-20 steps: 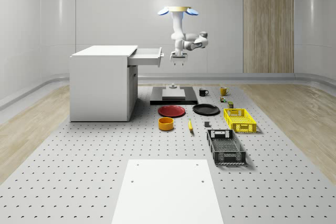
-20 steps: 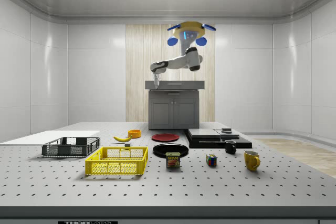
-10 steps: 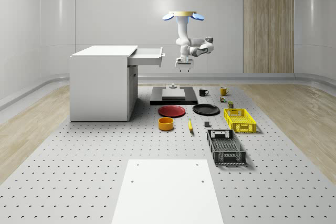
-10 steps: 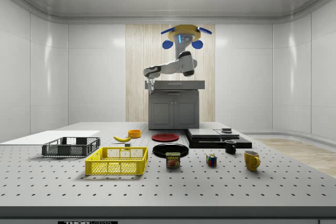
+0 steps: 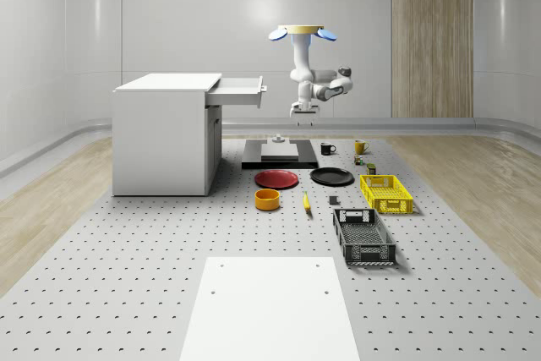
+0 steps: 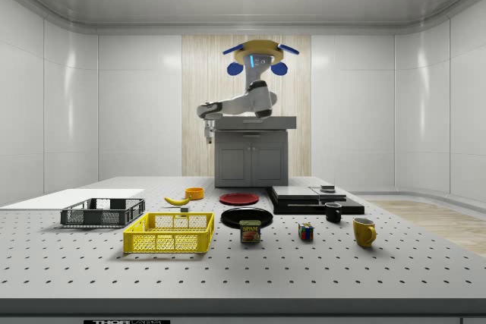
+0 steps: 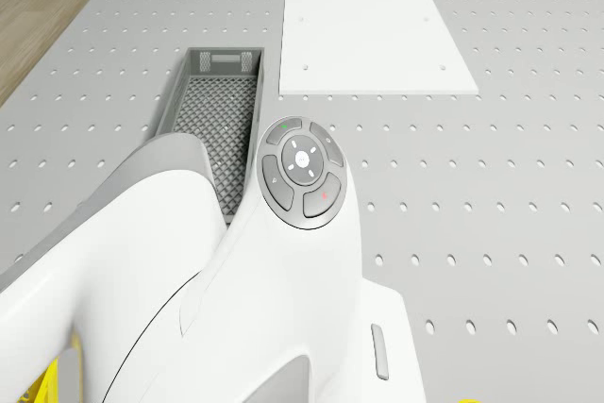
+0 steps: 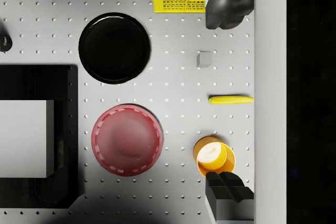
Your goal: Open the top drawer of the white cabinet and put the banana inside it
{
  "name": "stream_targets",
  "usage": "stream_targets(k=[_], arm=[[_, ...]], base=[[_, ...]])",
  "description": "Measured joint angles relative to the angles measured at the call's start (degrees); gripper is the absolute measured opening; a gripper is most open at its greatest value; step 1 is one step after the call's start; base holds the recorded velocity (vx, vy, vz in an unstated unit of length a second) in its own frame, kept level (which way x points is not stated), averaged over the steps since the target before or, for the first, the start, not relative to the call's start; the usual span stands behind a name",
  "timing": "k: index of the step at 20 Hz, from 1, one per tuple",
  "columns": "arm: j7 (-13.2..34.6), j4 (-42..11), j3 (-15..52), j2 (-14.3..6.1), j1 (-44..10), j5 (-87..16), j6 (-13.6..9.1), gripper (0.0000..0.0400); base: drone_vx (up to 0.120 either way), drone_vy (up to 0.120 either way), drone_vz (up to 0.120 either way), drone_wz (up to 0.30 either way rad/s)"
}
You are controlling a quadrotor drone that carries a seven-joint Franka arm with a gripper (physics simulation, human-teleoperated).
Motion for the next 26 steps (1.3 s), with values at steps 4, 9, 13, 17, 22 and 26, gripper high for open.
stream_targets(k=[4,9,13,17,22,26], arm=[[0.0,0.0,0.0,-0.1,0.0,0.0,0.1,0.04],[-0.1,0.0,0.0,-0.3,0.1,-0.1,0.2,0.04],[-0.1,0.0,0.0,-0.4,0.1,-0.2,0.3,0.04],[-0.1,0.0,-0.1,-0.5,0.1,-0.2,0.4,0.04],[-0.1,0.0,-0.1,-0.6,0.2,-0.2,0.6,0.04],[-0.1,0.0,-0.1,-0.7,0.2,-0.3,0.6,0.04]], base=[[0.12,0.0,-0.08,0.0],[0.12,0.0,-0.12,0.0],[0.12,0.0,-0.12,0.0],[0.12,0.0,-0.12,0.0],[0.12,0.0,-0.12,0.0],[0.12,-0.06,-0.12,0.0]])
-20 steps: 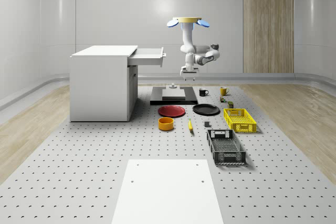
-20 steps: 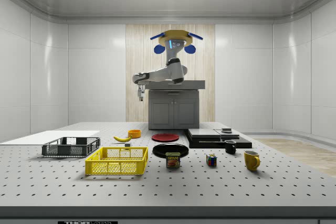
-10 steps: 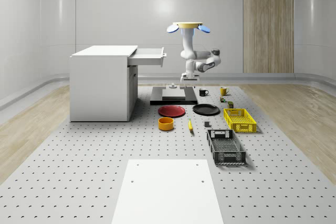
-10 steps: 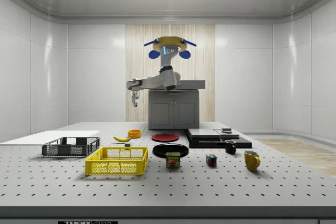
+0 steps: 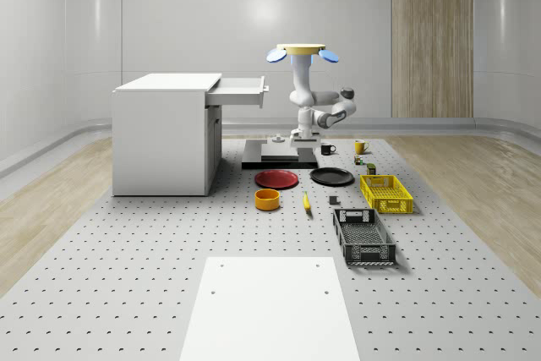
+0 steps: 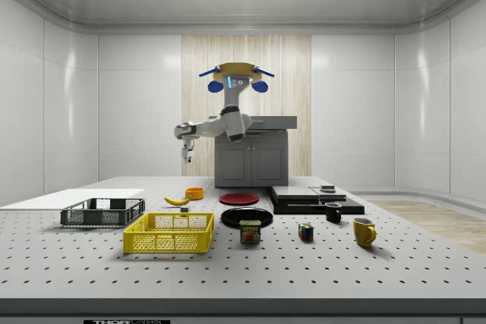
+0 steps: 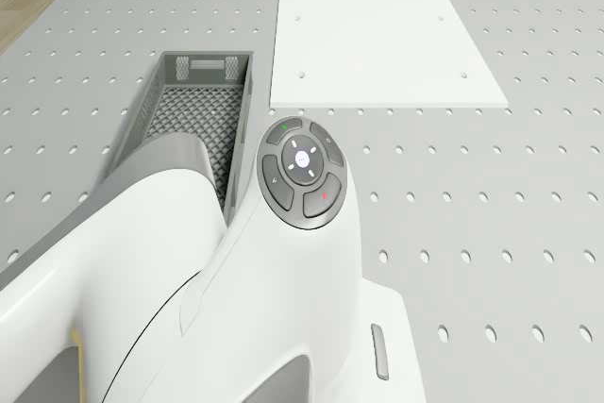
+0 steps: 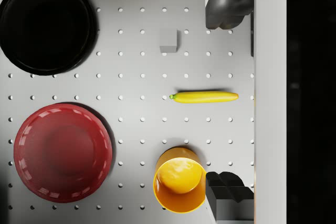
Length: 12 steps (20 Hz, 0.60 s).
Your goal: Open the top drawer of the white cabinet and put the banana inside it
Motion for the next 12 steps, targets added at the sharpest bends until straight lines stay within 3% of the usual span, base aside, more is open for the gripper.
stream_targets(k=[3,8,12], arm=[[0.0,0.0,0.0,-0.1,0.0,0.0,0.1,0.04],[0.0,0.0,0.0,-0.2,0.0,-0.1,0.1,0.04],[0.0,0.0,0.0,-0.2,0.1,-0.1,0.2,0.04]], base=[[0.12,0.0,-0.12,0.0],[0.12,0.112,-0.12,0.0],[0.12,0.0,-0.12,0.0]])
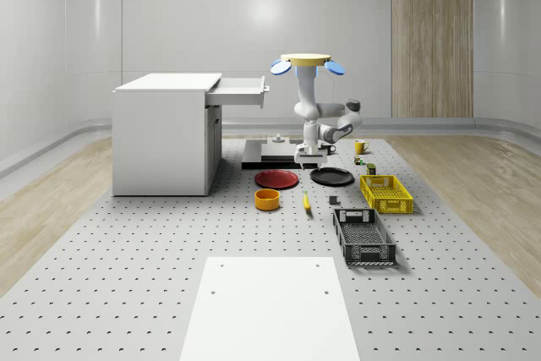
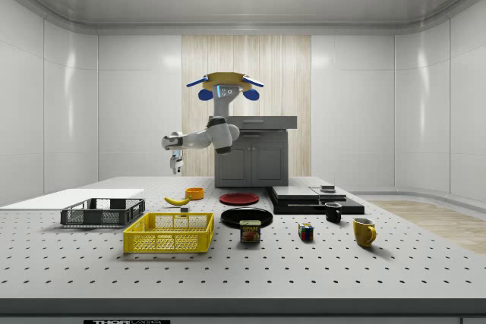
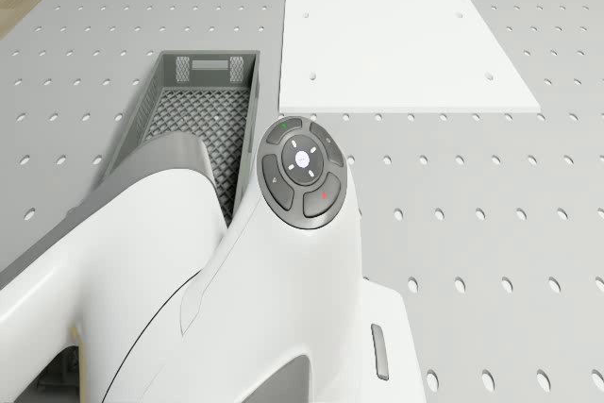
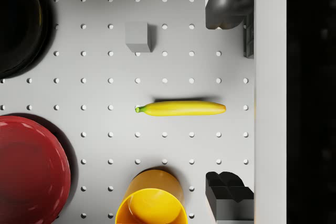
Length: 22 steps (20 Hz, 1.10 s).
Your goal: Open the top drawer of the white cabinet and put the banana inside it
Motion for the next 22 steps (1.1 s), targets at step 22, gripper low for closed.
stream_targets(k=[22], arm=[[-0.1,0.0,0.0,-0.3,0.1,-0.1,0.3,0.04]], base=[[-0.038,0.0,-0.069,0.0]])
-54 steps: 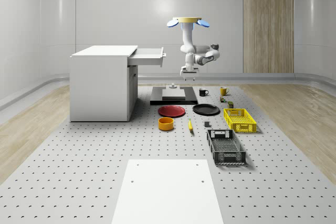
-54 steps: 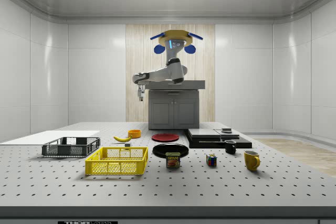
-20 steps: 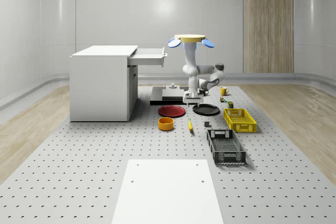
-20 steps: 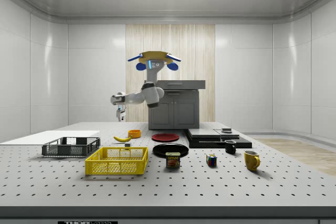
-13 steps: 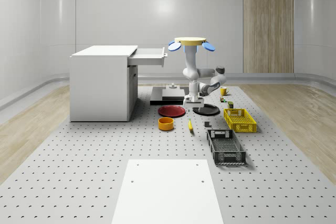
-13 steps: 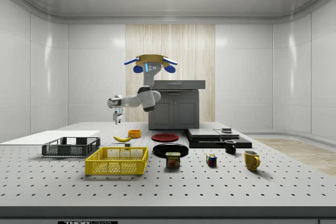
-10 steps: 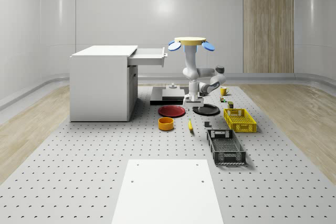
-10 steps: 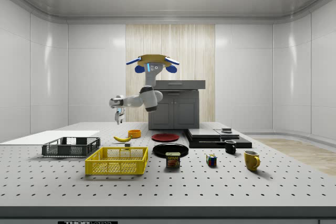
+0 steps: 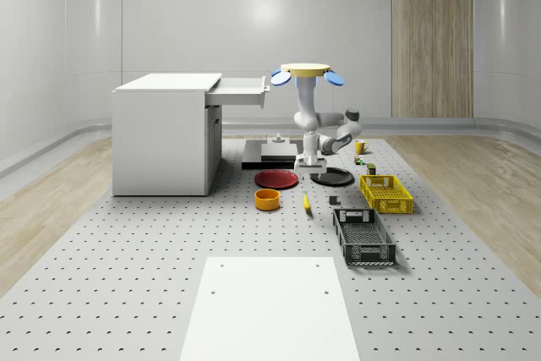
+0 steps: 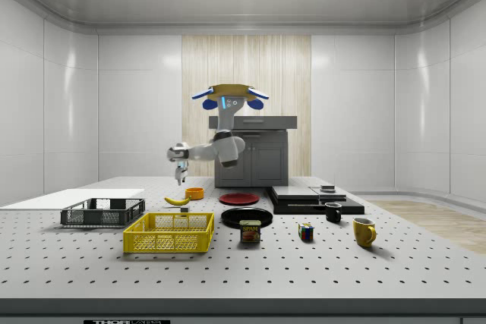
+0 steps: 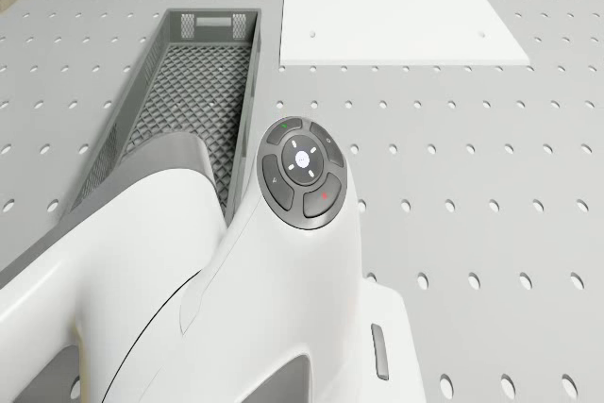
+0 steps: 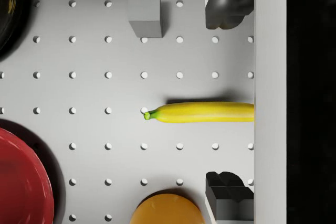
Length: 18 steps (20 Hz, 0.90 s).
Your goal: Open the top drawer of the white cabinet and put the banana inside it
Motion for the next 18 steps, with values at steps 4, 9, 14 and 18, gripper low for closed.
stream_targets(k=[4,9,14,18], arm=[[0.0,0.0,0.0,0.0,0.0,0.0,0.0,0.04],[-1.0,0.0,0.0,0.1,1.0,0.0,0.0,0.04],[-3.4,0.3,0.9,0.3,3.6,1.0,0.0,0.04],[-4.3,1.0,3.7,0.4,5.0,3.5,1.0,0.04]], base=[[0.11,0.0,-0.01,0.0],[0.024,0.0,0.0,0.0],[0.0,0.0,0.0,0.0],[0.0,0.0,0.0,0.0]])
